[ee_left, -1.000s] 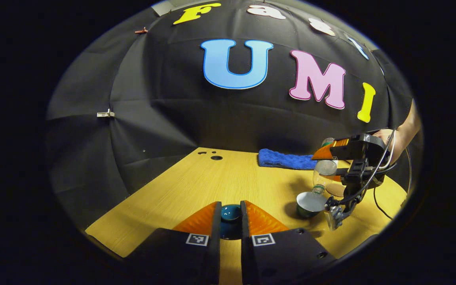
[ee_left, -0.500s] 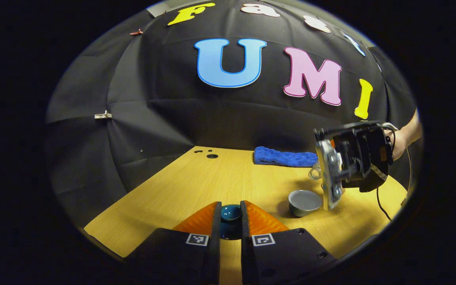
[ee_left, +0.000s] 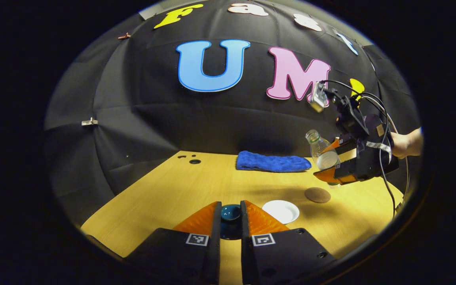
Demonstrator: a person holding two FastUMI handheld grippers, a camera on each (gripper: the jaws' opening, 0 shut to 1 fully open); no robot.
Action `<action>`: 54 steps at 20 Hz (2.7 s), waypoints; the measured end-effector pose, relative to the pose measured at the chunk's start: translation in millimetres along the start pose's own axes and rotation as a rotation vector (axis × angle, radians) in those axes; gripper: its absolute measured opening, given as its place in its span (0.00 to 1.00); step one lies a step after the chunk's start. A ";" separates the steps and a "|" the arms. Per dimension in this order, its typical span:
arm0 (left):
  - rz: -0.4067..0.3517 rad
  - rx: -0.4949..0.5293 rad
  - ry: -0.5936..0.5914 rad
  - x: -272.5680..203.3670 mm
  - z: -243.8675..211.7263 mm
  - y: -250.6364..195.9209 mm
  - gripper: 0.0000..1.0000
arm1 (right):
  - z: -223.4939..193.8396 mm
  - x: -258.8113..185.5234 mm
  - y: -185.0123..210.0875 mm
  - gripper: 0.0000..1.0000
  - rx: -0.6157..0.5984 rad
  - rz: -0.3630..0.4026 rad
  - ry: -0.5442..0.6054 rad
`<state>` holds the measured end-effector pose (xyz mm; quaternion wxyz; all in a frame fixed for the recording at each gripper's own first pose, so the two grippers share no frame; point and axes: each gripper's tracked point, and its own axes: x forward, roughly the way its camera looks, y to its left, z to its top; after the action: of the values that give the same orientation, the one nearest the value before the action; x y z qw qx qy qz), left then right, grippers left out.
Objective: Open the teacup lid with one hand, grasp the water bottle and pour water into the teacup with the other hand; after pouring, place the water bottle on the coaster and then close the teacup lid.
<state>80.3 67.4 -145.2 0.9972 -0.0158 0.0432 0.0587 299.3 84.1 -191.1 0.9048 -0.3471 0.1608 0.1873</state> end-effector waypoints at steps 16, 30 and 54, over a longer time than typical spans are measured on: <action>-0.026 -0.036 0.001 9.0 3.8 -53.7 0.25 | -5.5 22.8 -3.2 0.76 0.495 -0.038 -0.287; 0.002 -0.096 -0.006 14.9 5.1 -56.2 0.25 | -24.5 18.8 -5.3 0.84 0.592 -0.057 -0.274; -0.070 0.031 0.036 74.3 -28.5 -94.8 0.25 | -130.6 -113.7 22.3 0.99 0.735 -0.168 -0.115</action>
<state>162.6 -19.2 -177.6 0.9978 -0.0030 0.0614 0.0229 168.3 -16.3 -248.2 0.9886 -0.0005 0.1373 0.0616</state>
